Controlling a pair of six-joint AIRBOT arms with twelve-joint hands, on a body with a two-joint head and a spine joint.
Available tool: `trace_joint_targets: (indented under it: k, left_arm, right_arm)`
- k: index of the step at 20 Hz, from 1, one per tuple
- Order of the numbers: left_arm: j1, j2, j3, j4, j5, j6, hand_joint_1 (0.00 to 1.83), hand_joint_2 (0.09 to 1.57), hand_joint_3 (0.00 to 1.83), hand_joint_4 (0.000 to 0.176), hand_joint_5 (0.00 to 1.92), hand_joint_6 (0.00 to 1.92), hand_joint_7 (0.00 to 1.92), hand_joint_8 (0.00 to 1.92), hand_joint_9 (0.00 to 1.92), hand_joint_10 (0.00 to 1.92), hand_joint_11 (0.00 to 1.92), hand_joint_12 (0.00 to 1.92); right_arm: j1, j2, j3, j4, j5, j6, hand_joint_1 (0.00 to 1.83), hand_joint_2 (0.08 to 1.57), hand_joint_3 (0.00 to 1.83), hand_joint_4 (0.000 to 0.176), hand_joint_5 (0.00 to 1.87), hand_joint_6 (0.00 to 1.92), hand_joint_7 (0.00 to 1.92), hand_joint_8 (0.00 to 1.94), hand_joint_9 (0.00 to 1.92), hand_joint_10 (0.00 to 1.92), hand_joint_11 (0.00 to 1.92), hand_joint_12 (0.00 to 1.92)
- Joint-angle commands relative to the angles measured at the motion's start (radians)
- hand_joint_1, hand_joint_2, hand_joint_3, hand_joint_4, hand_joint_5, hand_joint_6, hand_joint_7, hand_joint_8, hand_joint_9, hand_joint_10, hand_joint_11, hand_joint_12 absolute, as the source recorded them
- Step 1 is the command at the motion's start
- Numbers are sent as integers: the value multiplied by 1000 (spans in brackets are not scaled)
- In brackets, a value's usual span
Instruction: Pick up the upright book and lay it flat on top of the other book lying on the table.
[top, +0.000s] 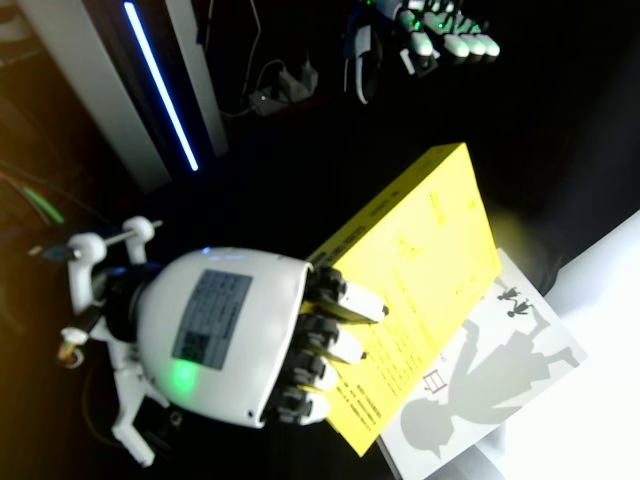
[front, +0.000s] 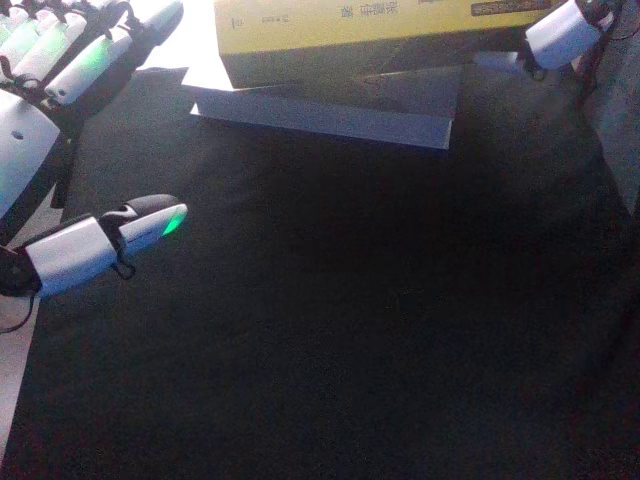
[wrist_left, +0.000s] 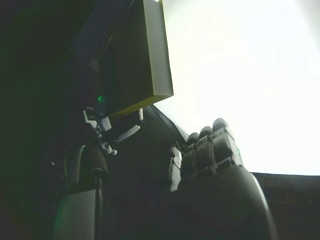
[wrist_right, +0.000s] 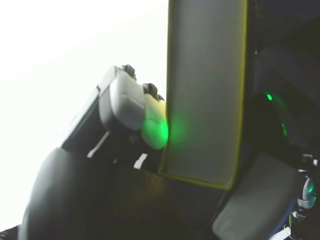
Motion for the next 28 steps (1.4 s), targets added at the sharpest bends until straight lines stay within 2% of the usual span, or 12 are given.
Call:
trace_joint_targets:
  k: [1,5,6,7,8,9,11,13,15,25,26,28]
  left_arm:
    - [-4,-2,5,15,-118,-3,635,1103,1,170,0,0,0,0,0,0,0,0]
    - [-4,-3,6,15,-118,-3,677,1104,1,141,0,0,0,0,0,0,0,0]
    - [-4,-3,6,15,-118,-3,675,1102,0,150,0,0,0,0,0,0,0,0]
    - [-4,-4,6,15,-117,-3,680,1099,0,140,0,0,0,0,0,0,0,0]
    - [-4,-5,7,15,-116,-3,699,1098,0,123,5,2,0,0,0,0,0,0]
    - [-4,-5,7,15,-116,-3,706,1102,0,117,2,0,0,0,0,0,0,0]
    - [-4,-5,7,15,-116,-3,719,1112,4,94,15,5,0,0,0,0,0,0]
    - [-4,-5,7,15,-116,-3,724,1111,2,97,14,4,0,0,0,0,0,0]
    - [-4,-5,6,14,-117,-4,709,1106,0,125,2,1,0,0,0,0,0,0]
    - [-3,-6,6,12,-119,-5,685,1105,0,115,9,3,0,0,0,0,0,0]
    - [-2,-6,6,11,-119,-5,697,1105,0,129,5,1,0,0,0,0,0,0]
    - [-2,-6,6,11,-120,-6,708,1105,0,129,8,2,0,0,0,0,0,0]
  right_arm:
    - [-7,5,2,3,15,8,1586,660,1038,176,1364,1921,1389,1941,1518,1921,1493,1921]
    - [-7,5,3,3,15,8,1585,672,1097,176,1378,1921,1501,1941,1607,1921,1563,1921]
    - [-7,4,5,3,15,8,1161,617,1399,0,1024,1881,1480,1941,1599,1921,1552,1921]
    - [-7,2,7,3,13,8,1439,643,1159,0,1198,1913,1504,1941,1615,1921,1575,1921]
    - [-7,-1,11,3,5,8,1520,657,1069,126,1243,1919,1511,1941,1622,1921,1586,1921]
    - [-7,-8,18,3,-7,8,1560,650,1053,166,1274,1921,1517,1941,1630,1921,1599,1921]
    - [-7,-28,39,3,-34,8,1577,652,1027,176,1346,1921,1525,1941,1636,1921,1605,1921]
    - [-7,-38,53,3,-59,8,1553,694,957,176,1345,1921,1491,1941,1609,1921,1596,1921]
    - [-12,-54,72,3,-90,8,1558,715,900,176,1352,1921,1488,1941,1619,1921,1614,1921]
    - [-35,-62,69,3,-105,8,1596,691,920,176,1392,1921,1513,1941,1637,1921,1633,1921]
    - [-37,-60,67,3,-105,8,1137,685,1224,0,959,1843,1359,1941,1474,1921,1478,1921]
    - [-43,-53,58,3,-104,8,1062,691,1235,0,874,1782,1267,1941,1374,1921,1375,1921]
